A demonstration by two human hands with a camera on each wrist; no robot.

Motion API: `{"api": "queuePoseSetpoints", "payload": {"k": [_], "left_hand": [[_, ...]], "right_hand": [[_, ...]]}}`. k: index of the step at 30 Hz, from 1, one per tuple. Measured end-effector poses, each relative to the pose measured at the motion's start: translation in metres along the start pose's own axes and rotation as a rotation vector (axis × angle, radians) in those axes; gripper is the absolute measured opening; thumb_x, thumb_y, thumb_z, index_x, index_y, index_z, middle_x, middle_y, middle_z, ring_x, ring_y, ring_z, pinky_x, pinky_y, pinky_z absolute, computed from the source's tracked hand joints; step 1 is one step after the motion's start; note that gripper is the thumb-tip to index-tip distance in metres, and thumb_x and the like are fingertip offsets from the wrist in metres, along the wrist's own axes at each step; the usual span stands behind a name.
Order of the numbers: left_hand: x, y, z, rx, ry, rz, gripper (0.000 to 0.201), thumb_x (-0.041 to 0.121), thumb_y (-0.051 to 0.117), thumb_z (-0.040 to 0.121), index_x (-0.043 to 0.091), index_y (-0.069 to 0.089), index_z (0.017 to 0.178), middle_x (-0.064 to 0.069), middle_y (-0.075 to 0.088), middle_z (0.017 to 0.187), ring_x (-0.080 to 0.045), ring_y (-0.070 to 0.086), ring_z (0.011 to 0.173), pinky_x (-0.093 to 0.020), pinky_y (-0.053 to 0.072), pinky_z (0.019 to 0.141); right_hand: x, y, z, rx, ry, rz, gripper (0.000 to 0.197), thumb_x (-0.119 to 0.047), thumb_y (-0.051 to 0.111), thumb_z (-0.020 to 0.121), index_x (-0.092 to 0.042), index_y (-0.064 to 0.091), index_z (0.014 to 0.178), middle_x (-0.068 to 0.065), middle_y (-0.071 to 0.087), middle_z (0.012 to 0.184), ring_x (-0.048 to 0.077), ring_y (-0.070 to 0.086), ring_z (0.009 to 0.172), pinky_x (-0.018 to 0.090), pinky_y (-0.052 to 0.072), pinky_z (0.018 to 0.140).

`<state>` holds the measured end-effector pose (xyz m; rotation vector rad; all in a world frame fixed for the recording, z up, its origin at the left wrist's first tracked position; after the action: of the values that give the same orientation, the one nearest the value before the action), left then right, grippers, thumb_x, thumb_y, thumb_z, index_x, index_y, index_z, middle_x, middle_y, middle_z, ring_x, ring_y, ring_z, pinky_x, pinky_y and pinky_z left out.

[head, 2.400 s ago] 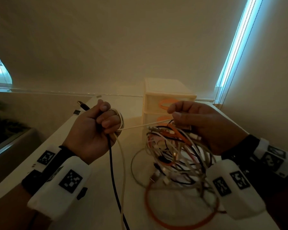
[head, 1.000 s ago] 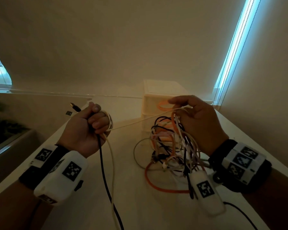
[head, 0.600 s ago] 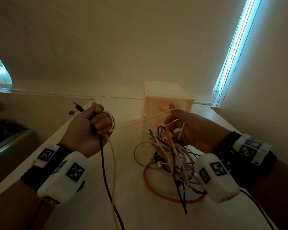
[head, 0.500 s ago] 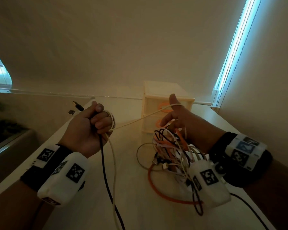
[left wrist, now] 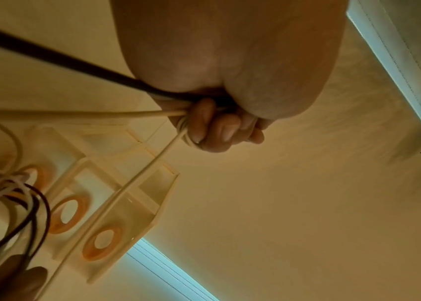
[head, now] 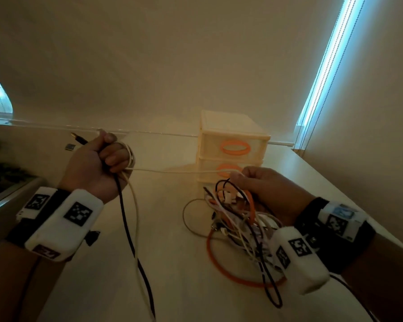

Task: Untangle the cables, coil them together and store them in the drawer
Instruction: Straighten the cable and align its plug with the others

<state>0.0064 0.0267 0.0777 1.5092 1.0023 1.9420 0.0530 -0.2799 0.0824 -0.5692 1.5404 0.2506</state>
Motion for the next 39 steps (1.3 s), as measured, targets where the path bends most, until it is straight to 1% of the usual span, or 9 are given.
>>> {"api": "queuePoseSetpoints", "payload": {"k": [4, 7, 9, 11, 14, 22, 31, 36, 39], "left_hand": [[-0.017, 0.004, -0.002, -0.003, -0.036, 0.073, 0.049, 0.031, 0.036, 0.109, 0.020, 0.051, 0.064, 0.010, 0.028, 0.051, -0.004, 0.028, 0.042, -0.017, 0.021, 0.039], [-0.021, 0.006, -0.002, -0.003, -0.050, 0.084, 0.048, 0.030, 0.036, 0.109, 0.020, 0.051, 0.065, 0.010, 0.027, 0.050, -0.004, 0.028, 0.042, -0.017, 0.022, 0.038], [-0.019, 0.004, -0.002, 0.011, -0.046, 0.080, 0.048, 0.030, 0.035, 0.109, 0.020, 0.050, 0.064, 0.010, 0.027, 0.050, -0.004, 0.028, 0.042, -0.017, 0.022, 0.038], [-0.017, 0.001, -0.001, 0.028, -0.039, 0.068, 0.049, 0.029, 0.034, 0.110, 0.019, 0.050, 0.064, 0.010, 0.028, 0.050, -0.005, 0.029, 0.042, -0.017, 0.022, 0.038], [-0.017, 0.000, -0.001, 0.039, -0.031, 0.060, 0.048, 0.026, 0.035, 0.109, 0.019, 0.049, 0.064, 0.009, 0.028, 0.049, -0.005, 0.029, 0.041, -0.017, 0.021, 0.038], [-0.023, 0.001, -0.001, -0.014, -0.036, 0.091, 0.045, 0.030, 0.034, 0.110, 0.018, 0.048, 0.069, 0.009, 0.029, 0.050, -0.006, 0.029, 0.042, -0.018, 0.023, 0.039], [-0.030, -0.003, 0.000, 0.004, -0.072, 0.105, 0.042, 0.034, 0.035, 0.109, 0.018, 0.048, 0.072, 0.008, 0.030, 0.052, -0.006, 0.029, 0.042, -0.018, 0.020, 0.041], [-0.028, -0.005, 0.001, 0.013, -0.079, 0.089, 0.043, 0.035, 0.036, 0.109, 0.018, 0.049, 0.071, 0.008, 0.029, 0.053, -0.006, 0.030, 0.042, -0.018, 0.020, 0.041], [-0.028, -0.006, 0.002, 0.022, -0.080, 0.089, 0.043, 0.034, 0.037, 0.109, 0.018, 0.049, 0.071, 0.008, 0.029, 0.053, -0.006, 0.030, 0.042, -0.018, 0.021, 0.041]], "right_hand": [[0.026, 0.017, -0.002, 0.022, 0.061, 0.255, 0.053, -0.043, 0.046, 0.102, -0.002, 0.054, 0.069, 0.023, 0.060, 0.077, 0.025, 0.066, 0.061, 0.029, 0.056, 0.054], [0.042, 0.026, -0.003, -0.197, 0.046, 0.274, 0.043, -0.041, 0.064, 0.091, -0.004, 0.060, 0.071, 0.023, 0.067, 0.092, 0.032, 0.069, 0.090, 0.041, 0.056, 0.085], [0.043, 0.035, -0.009, -0.404, -0.017, 0.240, 0.021, -0.021, 0.072, 0.086, -0.004, 0.062, 0.080, 0.023, 0.067, 0.109, 0.039, 0.060, 0.112, 0.049, 0.046, 0.102], [0.045, 0.039, -0.015, -0.486, -0.100, 0.103, 0.009, -0.001, 0.061, 0.077, -0.004, 0.063, 0.085, 0.021, 0.066, 0.124, 0.037, 0.059, 0.122, 0.049, 0.046, 0.106], [0.043, 0.044, -0.015, -0.396, -0.242, -0.236, 0.018, 0.003, 0.069, 0.086, -0.010, 0.070, 0.098, 0.016, 0.070, 0.121, 0.030, 0.067, 0.115, 0.049, 0.052, 0.102], [0.038, 0.056, -0.010, -0.269, -0.411, -0.703, 0.012, -0.031, 0.072, 0.090, -0.031, 0.077, 0.102, -0.013, 0.073, 0.102, 0.004, 0.069, 0.098, 0.035, 0.057, 0.090], [0.016, 0.041, -0.008, 0.046, -0.406, -0.510, 0.019, -0.030, 0.046, 0.104, -0.016, 0.055, 0.095, 0.009, 0.066, 0.096, 0.030, 0.064, 0.093, 0.058, 0.052, 0.087], [-0.003, 0.016, -0.016, 0.034, -0.281, 0.297, 0.020, -0.017, 0.040, 0.106, -0.006, 0.056, 0.100, 0.013, 0.070, 0.085, 0.020, 0.068, 0.066, 0.029, 0.060, 0.061], [-0.009, 0.006, -0.011, 0.062, -0.425, 0.101, 0.016, -0.016, 0.047, 0.103, -0.009, 0.061, 0.102, 0.001, 0.071, 0.083, 0.018, 0.066, 0.073, 0.033, 0.059, 0.072]]}}
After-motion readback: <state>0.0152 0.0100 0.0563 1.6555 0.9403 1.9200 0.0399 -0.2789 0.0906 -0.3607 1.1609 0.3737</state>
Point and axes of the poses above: each hand's wrist, its own z-axis towards the middle knuckle, its own y-axis out of the palm, x = y × z, the point moved 6 cm from there along z, towards the middle knuckle
